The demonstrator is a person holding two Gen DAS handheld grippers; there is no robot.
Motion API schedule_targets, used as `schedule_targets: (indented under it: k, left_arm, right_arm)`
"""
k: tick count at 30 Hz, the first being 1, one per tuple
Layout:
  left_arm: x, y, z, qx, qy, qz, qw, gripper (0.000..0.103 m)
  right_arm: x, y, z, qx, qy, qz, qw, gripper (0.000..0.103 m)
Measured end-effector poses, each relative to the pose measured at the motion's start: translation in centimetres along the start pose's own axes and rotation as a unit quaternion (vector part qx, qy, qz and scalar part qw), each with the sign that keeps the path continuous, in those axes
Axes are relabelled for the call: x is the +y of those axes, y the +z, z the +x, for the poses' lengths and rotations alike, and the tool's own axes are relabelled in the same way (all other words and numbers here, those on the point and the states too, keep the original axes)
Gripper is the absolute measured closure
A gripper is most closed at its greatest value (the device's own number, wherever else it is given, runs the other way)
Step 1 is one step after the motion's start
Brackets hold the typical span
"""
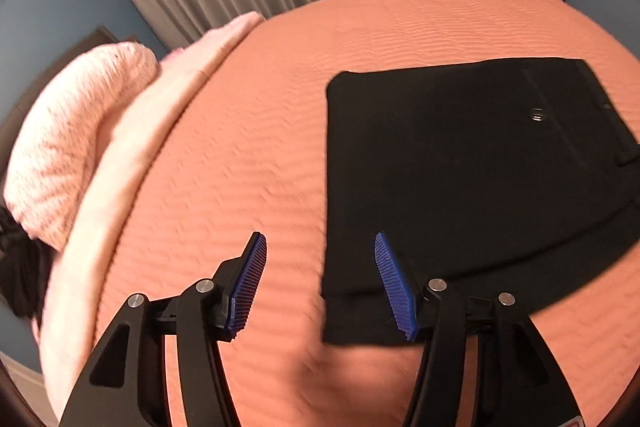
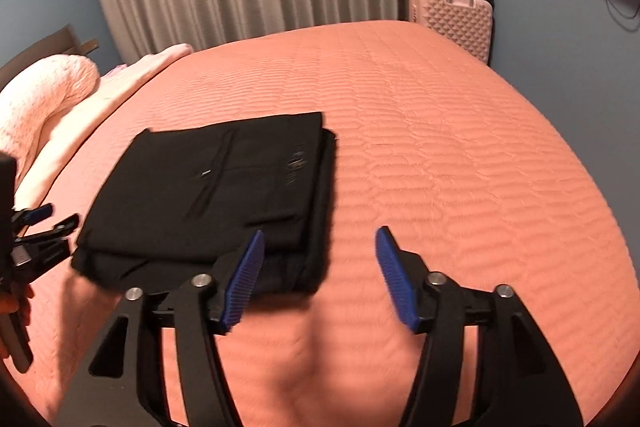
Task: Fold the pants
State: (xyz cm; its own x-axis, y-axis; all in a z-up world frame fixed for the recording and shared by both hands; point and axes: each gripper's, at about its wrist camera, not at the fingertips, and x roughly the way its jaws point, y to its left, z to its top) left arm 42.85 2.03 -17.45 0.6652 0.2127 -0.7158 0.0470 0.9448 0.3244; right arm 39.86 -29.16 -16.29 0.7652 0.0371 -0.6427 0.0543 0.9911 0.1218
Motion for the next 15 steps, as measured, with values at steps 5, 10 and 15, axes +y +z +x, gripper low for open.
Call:
schedule_targets:
  k: [5, 10, 15]
  left_arm:
    - [-1.0, -1.8, -3.7, 0.010, -0.044, -0.026, 0.9987, 0.047]
    - [-2.1, -2.8, -6.3, 0.020, -0.063, -0.028, 0.9974, 0.047]
    - [-2.3, -3.6, -7.8, 0.025, -0.076, -0.037, 0.9961, 0.047]
  right_arm:
    - [3.5, -0.9, -2.5, 0.011, 0.024, 0.001, 1.000, 0.035]
    - [5.5, -1.8, -3.9, 0.020, 0.043, 0.004, 0.999, 0.035]
    - [5.9, -2.5, -4.7, 0.028, 0.047, 0.002, 0.998, 0.035]
